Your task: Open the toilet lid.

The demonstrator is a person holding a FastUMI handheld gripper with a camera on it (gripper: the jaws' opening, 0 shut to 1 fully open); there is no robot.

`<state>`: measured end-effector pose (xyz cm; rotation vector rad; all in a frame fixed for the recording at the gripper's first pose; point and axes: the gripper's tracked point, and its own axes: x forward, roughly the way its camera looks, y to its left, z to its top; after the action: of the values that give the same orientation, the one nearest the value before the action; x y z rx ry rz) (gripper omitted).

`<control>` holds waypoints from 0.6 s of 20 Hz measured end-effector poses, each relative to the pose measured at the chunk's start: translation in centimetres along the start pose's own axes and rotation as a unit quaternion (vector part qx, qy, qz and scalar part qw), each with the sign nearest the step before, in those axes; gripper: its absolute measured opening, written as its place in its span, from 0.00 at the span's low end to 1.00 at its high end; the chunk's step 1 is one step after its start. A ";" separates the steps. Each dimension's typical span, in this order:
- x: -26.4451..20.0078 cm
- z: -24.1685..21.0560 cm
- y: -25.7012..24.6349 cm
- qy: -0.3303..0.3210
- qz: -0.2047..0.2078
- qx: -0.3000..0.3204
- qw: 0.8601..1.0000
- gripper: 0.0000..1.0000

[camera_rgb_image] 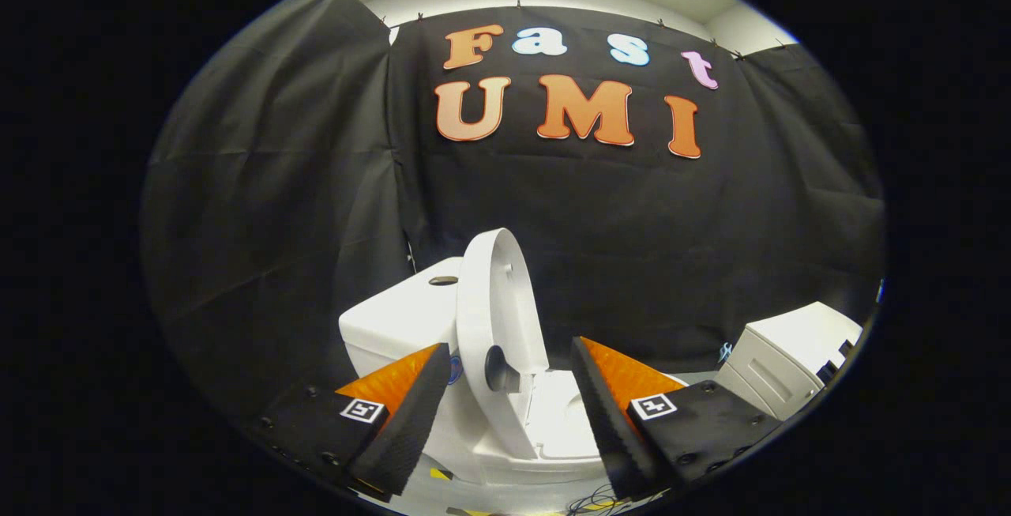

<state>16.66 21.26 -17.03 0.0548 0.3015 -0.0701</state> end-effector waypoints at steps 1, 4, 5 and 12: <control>-0.5 0.6 -0.2 -0.002 0.006 -0.002 1.000 0.98; -2.0 3.0 -1.2 -0.012 0.021 -0.017 1.000 0.98; -2.6 4.0 -1.8 -0.019 0.023 -0.019 0.999 0.98; -9.4 12.0 -8.5 -0.063 0.034 0.023 0.997 0.98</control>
<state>10.62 12.58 -3.17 0.1055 0.1721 -0.0135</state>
